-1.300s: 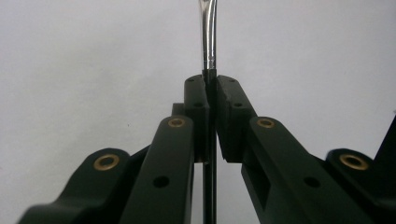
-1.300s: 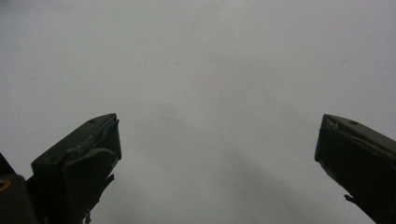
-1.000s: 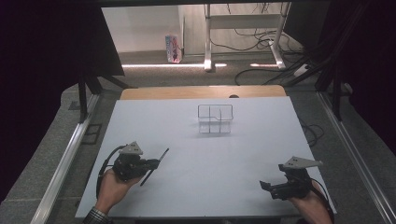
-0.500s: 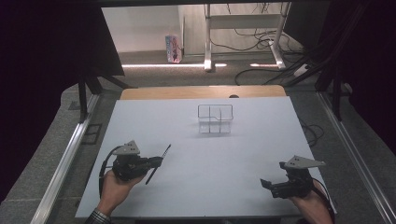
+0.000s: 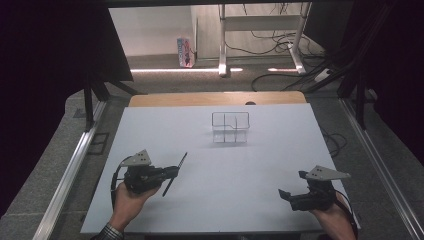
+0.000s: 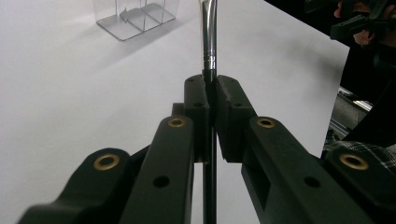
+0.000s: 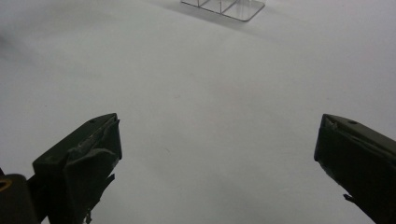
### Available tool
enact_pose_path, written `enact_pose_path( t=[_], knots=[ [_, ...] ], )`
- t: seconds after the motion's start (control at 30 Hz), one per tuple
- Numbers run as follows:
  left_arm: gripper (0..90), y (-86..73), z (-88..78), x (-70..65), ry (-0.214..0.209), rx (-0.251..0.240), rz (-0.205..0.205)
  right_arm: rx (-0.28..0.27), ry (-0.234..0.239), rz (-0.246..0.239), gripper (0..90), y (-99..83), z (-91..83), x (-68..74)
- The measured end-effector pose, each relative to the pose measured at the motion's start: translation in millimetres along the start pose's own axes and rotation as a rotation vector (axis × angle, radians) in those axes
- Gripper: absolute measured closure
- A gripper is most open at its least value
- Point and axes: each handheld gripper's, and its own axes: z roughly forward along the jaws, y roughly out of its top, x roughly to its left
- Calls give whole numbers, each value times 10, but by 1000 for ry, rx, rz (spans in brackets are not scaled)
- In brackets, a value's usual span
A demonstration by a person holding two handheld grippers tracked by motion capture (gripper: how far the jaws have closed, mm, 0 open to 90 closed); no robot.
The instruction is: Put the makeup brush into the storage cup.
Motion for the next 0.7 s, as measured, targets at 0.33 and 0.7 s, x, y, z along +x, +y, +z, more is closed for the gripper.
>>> enact_pose_path(
  t=[0.33, 0.7],
  knots=[
    [843, 32, 78, -104, -5, -20, 15, -22, 6, -9, 4, 51, 1, -4],
    [843, 85, 177, -149, -28, -30, 22, -52, 45, 5, 4, 151, 55, 50]
  ],
)
